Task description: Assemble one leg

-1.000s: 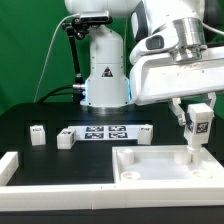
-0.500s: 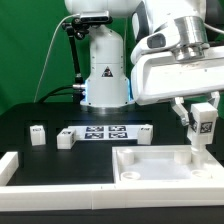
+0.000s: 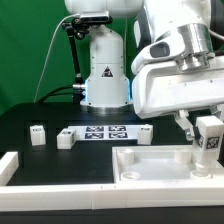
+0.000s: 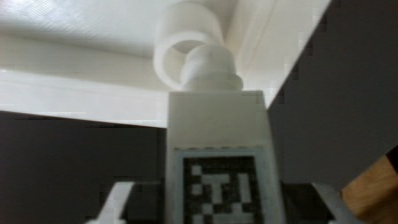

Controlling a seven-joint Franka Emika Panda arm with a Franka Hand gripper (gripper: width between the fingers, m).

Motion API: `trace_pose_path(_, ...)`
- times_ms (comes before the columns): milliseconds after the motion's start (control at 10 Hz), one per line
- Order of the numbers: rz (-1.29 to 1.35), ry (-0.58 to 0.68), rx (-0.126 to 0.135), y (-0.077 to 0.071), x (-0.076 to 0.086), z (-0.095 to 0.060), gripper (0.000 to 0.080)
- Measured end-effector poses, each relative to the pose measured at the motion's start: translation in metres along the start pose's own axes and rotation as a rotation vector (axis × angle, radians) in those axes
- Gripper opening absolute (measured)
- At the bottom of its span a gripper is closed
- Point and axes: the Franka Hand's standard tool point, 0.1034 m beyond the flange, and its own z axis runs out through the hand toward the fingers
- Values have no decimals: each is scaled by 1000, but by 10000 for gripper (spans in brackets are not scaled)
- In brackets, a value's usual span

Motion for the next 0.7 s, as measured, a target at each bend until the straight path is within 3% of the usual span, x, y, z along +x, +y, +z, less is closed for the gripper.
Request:
trace_pose_path(300,4,12,-5,3,-5,4,290)
trace_pose_path(700,9,127,-33,5,-11,7,290)
